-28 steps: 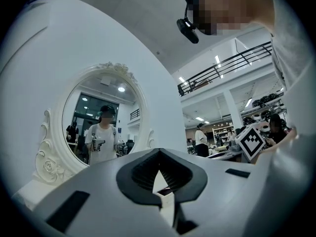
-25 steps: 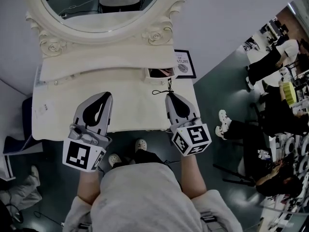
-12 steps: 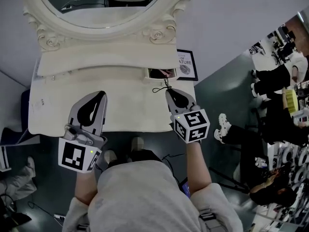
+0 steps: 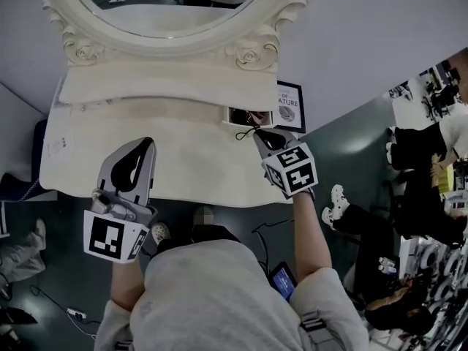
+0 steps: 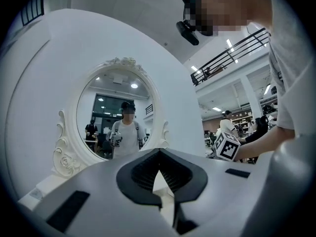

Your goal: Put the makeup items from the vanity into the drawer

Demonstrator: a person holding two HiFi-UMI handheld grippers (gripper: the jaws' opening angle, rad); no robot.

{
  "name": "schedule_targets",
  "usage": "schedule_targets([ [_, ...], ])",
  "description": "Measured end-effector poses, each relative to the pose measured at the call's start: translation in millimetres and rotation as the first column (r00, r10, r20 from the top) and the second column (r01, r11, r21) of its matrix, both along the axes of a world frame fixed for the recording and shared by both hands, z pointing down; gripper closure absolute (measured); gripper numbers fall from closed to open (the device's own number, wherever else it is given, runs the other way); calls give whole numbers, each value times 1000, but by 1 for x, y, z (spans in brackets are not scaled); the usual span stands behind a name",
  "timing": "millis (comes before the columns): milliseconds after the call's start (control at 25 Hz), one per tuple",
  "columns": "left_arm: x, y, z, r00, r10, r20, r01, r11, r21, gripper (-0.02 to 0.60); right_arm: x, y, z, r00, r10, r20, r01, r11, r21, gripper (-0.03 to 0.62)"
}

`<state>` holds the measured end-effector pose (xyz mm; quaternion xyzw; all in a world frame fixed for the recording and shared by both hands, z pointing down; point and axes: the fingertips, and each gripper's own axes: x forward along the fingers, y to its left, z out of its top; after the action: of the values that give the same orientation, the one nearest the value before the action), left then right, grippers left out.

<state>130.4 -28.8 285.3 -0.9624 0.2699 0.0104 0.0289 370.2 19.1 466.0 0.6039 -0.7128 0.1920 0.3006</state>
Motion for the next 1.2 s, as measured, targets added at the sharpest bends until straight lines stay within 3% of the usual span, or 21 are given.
schedule_targets([
  [240, -2, -4, 6, 999, -45, 23, 45, 999, -1, 569, 8, -13, 29, 996, -84, 2, 83, 986, -144, 562],
  [520, -4, -7, 4, 994, -104, 17, 104, 995, 5, 568, 18, -23, 55, 992, -90, 93, 114, 947, -299, 562],
  [1200, -18, -14, 2, 984, -176, 27, 176, 984, 14, 568, 28, -51, 66, 991, -74, 114, 120, 872, -475, 562],
])
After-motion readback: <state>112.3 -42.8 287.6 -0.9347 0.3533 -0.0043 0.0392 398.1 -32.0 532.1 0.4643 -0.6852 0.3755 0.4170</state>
